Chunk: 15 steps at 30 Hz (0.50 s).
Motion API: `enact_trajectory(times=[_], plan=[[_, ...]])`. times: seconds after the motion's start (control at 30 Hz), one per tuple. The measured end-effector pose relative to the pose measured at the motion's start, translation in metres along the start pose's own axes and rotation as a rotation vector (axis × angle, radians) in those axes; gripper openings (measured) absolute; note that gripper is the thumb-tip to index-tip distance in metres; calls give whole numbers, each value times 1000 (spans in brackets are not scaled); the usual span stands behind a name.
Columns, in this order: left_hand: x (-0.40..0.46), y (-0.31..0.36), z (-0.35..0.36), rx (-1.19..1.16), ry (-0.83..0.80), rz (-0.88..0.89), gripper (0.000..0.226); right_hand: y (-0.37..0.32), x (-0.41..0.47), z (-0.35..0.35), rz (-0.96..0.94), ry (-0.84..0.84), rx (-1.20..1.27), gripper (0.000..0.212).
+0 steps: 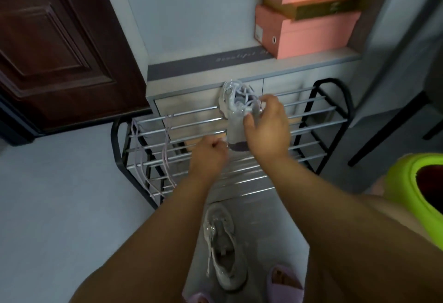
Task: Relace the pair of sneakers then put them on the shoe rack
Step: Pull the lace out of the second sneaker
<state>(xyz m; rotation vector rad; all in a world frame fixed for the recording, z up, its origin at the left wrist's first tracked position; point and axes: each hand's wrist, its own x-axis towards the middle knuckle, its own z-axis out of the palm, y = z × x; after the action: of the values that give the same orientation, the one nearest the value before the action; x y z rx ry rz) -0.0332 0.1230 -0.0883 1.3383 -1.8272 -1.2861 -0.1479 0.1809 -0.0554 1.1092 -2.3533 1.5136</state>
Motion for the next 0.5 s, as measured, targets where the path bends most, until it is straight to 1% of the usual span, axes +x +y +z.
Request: enact_trajectory(times=[0.03, 0.1, 0.17, 0.2, 0.27, 0.37, 0.43, 0.5], plan=[[6, 11, -2, -33, 9, -9, 27, -2, 16, -2, 20, -84, -101, 42], [16, 30, -4, -38, 17, -8, 24, 0, 42, -1, 30, -327, -317, 46], [18, 45, -5, -45, 20, 4, 24, 5, 56, 2, -29, -546, -386, 44], [19, 50, -5, -50, 23, 14, 25, 8, 60, 3, -66, -606, -359, 40], [22, 55, -5, -53, 26, 27, 26, 12, 61, 1, -122, -627, -276, 31], [22, 58, -5, -54, 31, 12, 23, 15, 57, -5, -132, -600, -192, 22], [22, 61, -7, -46, 38, 10, 17, 15, 49, -10, -161, -579, -194, 20], [23, 63, -9, -4, 45, 41, 21, 12, 38, -16, -212, -568, -226, 22]])
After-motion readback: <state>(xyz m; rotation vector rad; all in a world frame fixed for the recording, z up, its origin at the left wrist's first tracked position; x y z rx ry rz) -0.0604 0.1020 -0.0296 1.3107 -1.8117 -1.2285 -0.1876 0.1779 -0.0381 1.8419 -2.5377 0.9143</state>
